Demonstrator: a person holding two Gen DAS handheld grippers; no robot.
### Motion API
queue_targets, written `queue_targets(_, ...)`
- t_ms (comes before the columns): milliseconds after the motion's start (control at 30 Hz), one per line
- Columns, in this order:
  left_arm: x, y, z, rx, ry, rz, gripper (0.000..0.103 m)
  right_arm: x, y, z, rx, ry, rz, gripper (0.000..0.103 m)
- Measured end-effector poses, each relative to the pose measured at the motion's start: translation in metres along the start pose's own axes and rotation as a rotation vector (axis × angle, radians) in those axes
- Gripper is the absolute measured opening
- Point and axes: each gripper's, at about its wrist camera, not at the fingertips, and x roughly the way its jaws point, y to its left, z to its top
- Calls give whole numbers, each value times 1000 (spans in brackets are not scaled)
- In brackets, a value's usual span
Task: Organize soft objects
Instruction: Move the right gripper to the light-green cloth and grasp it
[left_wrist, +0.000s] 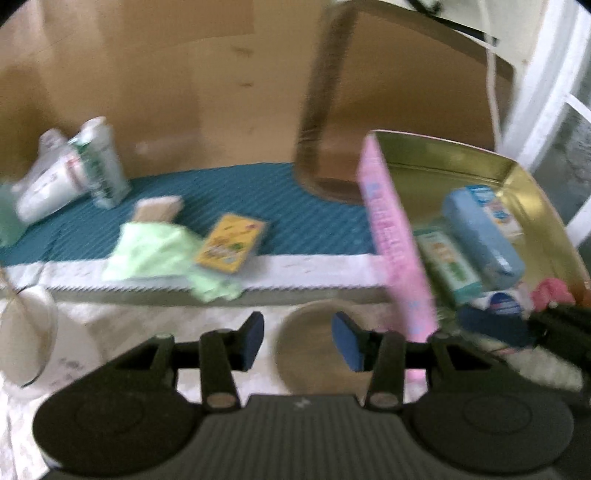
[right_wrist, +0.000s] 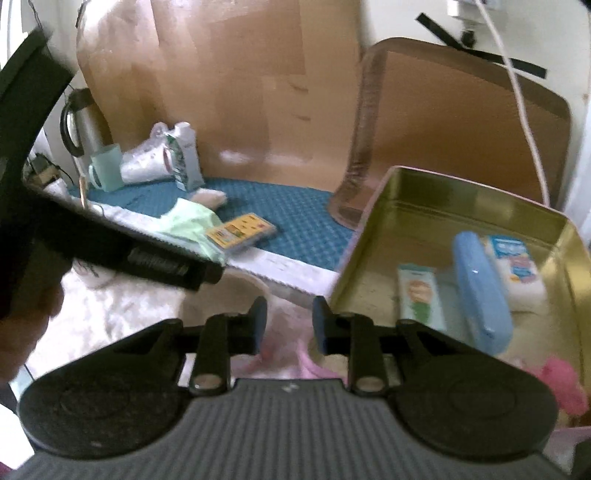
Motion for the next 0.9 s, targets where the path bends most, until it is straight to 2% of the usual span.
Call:
queue_targets(233,-10,59,-29,-41,10,53,44,26,46,23,-14,24,87,29)
queue_targets(467,-22,135,-66,-143,49,85,44,55,116,33,-169,79,183,30)
queue_targets(600,-33,181,-79,-201,57,90,44,82,136,52,-206,90,166,30)
queue_targets(733,-46,219,-90,-222,53,97,44,127,136,82,-166,143,137,31)
queue_targets(800,-47,238,-92,-230,49,112,44,149,137,91,-203,159,99,38)
queue_targets(867,-47,262,-92,-257,49,136,44,173,139,96,-286,183,43,56)
queue_targets(900,-47,275,-92,-279,48,143,44,186,140,96,-329,206,11,57)
